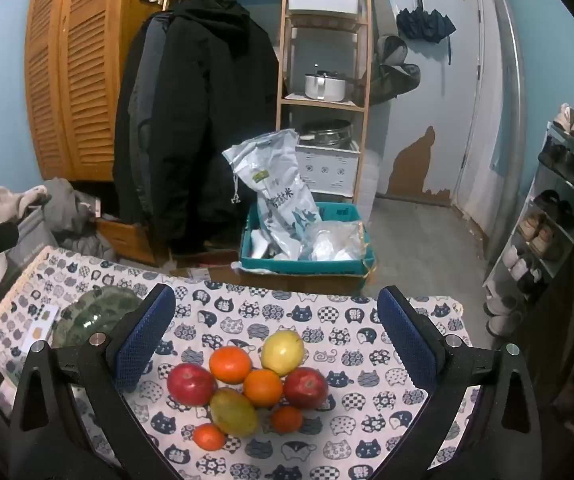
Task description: Organize fruits
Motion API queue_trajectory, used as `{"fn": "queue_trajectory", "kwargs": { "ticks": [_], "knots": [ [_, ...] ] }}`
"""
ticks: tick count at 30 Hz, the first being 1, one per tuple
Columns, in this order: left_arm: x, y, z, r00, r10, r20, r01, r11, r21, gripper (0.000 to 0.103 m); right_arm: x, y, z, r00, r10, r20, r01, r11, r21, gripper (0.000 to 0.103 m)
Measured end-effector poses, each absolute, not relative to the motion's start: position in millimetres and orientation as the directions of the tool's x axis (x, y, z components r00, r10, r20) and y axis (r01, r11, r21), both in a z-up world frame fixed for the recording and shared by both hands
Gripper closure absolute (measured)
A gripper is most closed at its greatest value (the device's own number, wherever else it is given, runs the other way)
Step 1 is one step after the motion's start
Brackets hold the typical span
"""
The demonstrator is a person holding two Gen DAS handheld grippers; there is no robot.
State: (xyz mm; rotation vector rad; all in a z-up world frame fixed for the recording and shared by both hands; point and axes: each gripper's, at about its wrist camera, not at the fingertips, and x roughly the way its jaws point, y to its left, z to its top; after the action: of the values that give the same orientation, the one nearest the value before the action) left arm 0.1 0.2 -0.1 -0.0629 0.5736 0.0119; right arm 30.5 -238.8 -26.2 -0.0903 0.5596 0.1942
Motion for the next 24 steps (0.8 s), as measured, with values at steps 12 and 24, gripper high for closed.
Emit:
{"fn": "queue_trajectory", "kwargs": {
  "ticks": [12, 24],
  "knots": [
    [2.8, -4.1, -3.5, 0.846, -0.008, -0.532, -0.021, 0.999, -0.048, 0.001, 29.8, -237.2, -24.9, 0.829, 0.154, -0.538, -0.207, 0.977, -0.039, 0.003],
    [-1.5, -3.3, -0.3, 0.85, -0.006, -0.527, -0.022, 0.999, -0.046, 0.001, 29.5, -235.7, -24.3, 0.83, 0.151, -0.537, -0.209, 0.977, -0.047, 0.003]
  ]
}}
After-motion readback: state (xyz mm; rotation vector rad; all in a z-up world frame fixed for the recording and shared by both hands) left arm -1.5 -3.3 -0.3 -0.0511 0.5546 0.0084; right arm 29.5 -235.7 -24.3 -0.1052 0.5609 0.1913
